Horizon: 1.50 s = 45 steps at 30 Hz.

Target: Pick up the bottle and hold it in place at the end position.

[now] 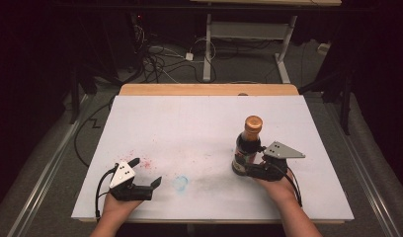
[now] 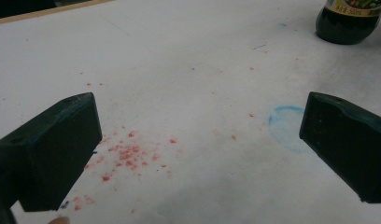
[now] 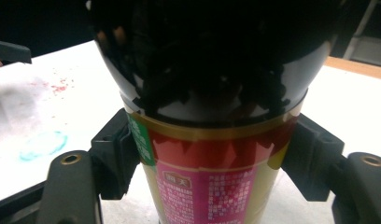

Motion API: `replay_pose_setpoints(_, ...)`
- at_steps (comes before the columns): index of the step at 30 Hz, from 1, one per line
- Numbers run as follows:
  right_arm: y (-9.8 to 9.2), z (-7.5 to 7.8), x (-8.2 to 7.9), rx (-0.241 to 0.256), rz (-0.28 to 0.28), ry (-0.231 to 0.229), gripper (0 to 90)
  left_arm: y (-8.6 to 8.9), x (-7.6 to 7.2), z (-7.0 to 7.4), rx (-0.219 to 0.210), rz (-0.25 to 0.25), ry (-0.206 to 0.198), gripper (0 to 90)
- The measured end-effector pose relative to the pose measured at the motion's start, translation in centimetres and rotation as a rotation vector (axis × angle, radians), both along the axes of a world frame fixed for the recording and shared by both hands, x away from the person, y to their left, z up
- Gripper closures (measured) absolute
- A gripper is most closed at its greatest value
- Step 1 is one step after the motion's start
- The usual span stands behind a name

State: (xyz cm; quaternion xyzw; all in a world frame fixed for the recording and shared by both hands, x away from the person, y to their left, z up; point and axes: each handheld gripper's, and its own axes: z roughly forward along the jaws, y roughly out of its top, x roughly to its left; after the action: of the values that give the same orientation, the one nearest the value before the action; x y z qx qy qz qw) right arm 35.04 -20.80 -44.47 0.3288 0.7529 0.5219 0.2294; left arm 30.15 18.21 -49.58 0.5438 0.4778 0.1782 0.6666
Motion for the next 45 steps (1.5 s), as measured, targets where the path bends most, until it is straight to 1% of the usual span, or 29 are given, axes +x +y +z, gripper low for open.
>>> replay_pose_setpoints(1, 0.0, 0.0, 0.0, -0.008, 0.000, -0.012, 31.1, 0.0, 0.0, 0.0, 0.000, 0.000, 0.000, 0.0)
replay_pose_setpoints(4, 0.2, 0.1, -0.2, -0.021, -0.011, -0.020, 31.9, 0.0, 0.0, 0.0, 0.002, 0.000, 0.000, 0.0)
replay_pose_setpoints(5, 0.3, 0.1, -0.2, -0.023, -0.016, -0.011, 32.1, 0.0, 0.0, 0.0, 0.001, -0.001, 0.001, 0.0)
replay_pose_setpoints(10, 0.9, 0.5, 0.0, -0.051, -0.022, -0.015, 32.5, 0.0, 0.0, 0.0, 0.003, -0.002, -0.002, 0.0)
replay_pose_setpoints(13, 1.5, 0.7, 0.1, -0.061, -0.027, -0.026, 32.6, 0.0, 0.0, 0.0, -0.001, -0.003, -0.001, 0.0)
replay_pose_setpoints(18, 2.6, 1.3, 0.7, -0.053, -0.026, -0.033, 32.7, 0.1, 0.0, 0.0, -0.010, -0.002, 0.001, 0.0)
replay_pose_setpoints(24, 4.4, 1.6, 2.0, -0.047, -0.025, -0.036, 32.8, 0.1, 0.0, 0.0, -0.012, -0.001, 0.002, 0.0)
replay_pose_setpoints(28, 5.7, 1.6, 2.7, -0.053, -0.022, -0.052, 32.7, 0.1, 0.0, 0.0, -0.010, -0.002, 0.001, 0.0)
replay_pose_setpoints(30, 6.3, 1.6, 3.1, -0.044, -0.020, -0.052, 32.7, 0.1, 0.0, 0.0, -0.010, -0.004, 0.000, 0.0)
replay_pose_setpoints(35, 7.7, 1.6, 4.0, -0.042, -0.030, -0.067, 32.7, 0.1, -0.1, 0.1, -0.014, -0.004, 0.000, 0.0)
replay_pose_setpoints(38, 8.4, 1.5, 4.5, -0.025, -0.037, -0.064, 32.6, 0.1, -0.1, 0.1, -0.015, -0.005, 0.000, 0.0)
replay_pose_setpoints(44, 9.6, 1.0, 5.8, -0.026, -0.059, -0.059, 32.6, 0.1, -0.1, 0.1, -0.015, -0.006, 0.001, 0.0)
replay_pose_setpoints(45, 9.7, 1.0, 5.9, -0.022, -0.063, -0.052, 32.6, 0.1, -0.1, 0.1, -0.015, -0.005, 0.000, 0.0)
